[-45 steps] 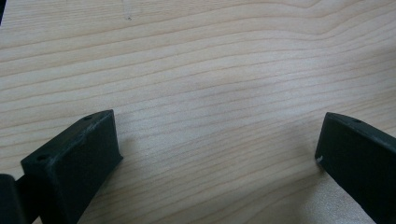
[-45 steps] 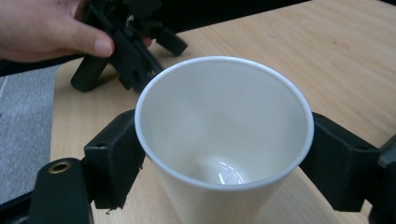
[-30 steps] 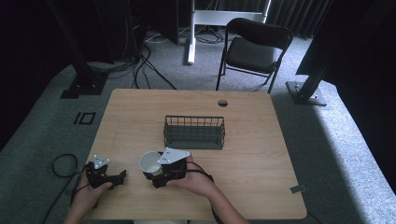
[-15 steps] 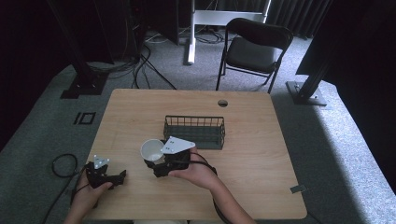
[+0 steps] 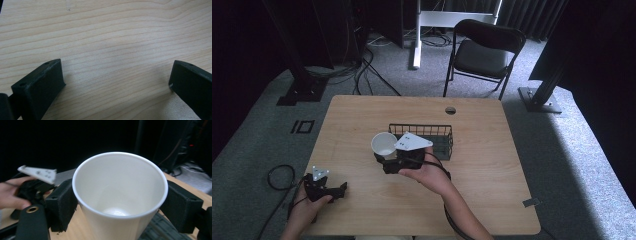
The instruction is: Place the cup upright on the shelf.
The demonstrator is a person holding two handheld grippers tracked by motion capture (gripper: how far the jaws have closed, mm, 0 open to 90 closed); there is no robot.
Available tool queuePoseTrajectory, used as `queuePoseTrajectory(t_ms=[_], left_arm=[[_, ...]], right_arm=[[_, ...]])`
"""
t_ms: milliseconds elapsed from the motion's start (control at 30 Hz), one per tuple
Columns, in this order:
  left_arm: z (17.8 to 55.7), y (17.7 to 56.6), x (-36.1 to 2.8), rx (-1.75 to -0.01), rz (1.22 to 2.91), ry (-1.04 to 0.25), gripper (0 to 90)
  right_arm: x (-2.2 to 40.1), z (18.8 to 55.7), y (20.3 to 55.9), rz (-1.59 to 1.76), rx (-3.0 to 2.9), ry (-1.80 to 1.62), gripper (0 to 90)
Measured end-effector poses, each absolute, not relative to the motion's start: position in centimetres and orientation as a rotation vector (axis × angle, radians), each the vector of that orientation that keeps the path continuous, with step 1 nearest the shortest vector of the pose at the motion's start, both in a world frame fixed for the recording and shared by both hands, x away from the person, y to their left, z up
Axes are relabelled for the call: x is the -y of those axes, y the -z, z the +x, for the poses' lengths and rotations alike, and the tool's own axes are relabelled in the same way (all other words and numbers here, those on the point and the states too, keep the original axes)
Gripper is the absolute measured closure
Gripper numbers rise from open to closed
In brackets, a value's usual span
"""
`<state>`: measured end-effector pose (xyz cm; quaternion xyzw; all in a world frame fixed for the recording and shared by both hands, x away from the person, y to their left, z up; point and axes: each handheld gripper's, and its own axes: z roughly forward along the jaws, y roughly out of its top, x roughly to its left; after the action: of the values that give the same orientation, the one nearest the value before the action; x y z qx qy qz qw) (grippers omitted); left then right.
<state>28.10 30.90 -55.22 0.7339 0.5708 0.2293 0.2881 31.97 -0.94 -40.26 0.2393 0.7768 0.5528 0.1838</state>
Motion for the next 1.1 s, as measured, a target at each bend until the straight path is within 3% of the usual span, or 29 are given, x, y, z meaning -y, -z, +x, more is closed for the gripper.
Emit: queuePoseTrajectory(t_ms=[600,1100], left_arm=[[28.1,55.2,-30.9,-1.524,1.962,-0.610,0.0],[28.1,55.2,-30.9,-1.525,1.956,-0.613,0.0]], right_arm=[[5.5,35.6,38.6,0.860,-2.009,-1.452,19.4],[8.7,38.6,40.9,1.019,-1.921,-1.279,19.4]])
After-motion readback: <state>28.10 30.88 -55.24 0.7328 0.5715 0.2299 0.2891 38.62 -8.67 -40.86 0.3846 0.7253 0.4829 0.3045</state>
